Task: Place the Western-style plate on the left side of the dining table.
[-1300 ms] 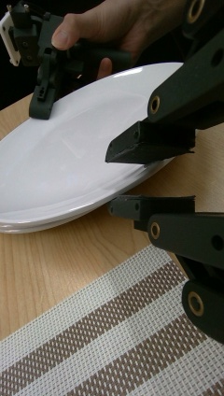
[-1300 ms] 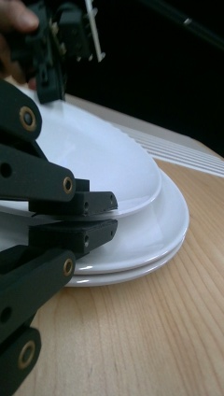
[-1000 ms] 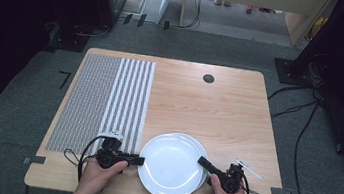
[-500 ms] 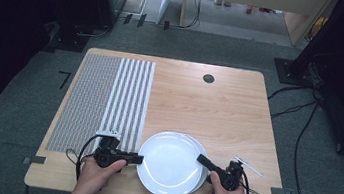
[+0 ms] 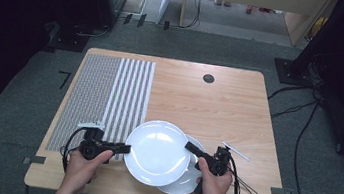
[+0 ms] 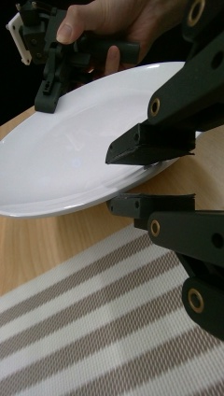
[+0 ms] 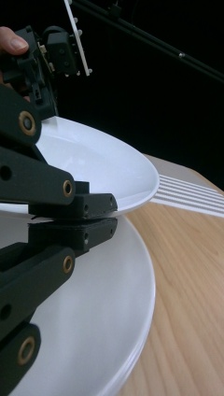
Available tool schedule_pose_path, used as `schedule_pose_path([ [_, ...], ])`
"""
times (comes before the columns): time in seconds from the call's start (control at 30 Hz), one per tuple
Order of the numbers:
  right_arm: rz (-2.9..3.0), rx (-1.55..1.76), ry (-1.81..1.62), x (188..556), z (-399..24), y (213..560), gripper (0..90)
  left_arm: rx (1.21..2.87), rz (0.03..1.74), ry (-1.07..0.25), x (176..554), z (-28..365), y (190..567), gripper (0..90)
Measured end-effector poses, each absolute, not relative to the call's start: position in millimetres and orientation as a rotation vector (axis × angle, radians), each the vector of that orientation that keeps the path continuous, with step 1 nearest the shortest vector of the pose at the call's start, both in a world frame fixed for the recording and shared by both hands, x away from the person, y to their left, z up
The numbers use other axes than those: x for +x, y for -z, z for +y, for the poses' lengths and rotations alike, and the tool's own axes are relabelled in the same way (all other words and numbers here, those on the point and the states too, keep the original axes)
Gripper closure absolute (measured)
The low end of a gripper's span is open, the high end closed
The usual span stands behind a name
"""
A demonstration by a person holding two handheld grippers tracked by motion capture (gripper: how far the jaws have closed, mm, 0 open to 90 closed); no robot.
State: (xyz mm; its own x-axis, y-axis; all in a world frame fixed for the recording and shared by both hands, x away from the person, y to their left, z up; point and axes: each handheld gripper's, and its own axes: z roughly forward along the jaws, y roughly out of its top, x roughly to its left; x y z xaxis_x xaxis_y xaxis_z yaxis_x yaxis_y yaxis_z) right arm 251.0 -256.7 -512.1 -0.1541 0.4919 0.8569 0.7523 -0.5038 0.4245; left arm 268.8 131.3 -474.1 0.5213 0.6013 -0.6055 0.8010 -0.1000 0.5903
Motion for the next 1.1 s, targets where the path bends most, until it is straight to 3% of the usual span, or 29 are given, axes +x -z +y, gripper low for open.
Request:
schedule_pose_path([
  [1.1,-1.496,-1.760,1.651,356,-125,471,88.5,1.644,1.399,0.118,319,255,447,75.3],
])
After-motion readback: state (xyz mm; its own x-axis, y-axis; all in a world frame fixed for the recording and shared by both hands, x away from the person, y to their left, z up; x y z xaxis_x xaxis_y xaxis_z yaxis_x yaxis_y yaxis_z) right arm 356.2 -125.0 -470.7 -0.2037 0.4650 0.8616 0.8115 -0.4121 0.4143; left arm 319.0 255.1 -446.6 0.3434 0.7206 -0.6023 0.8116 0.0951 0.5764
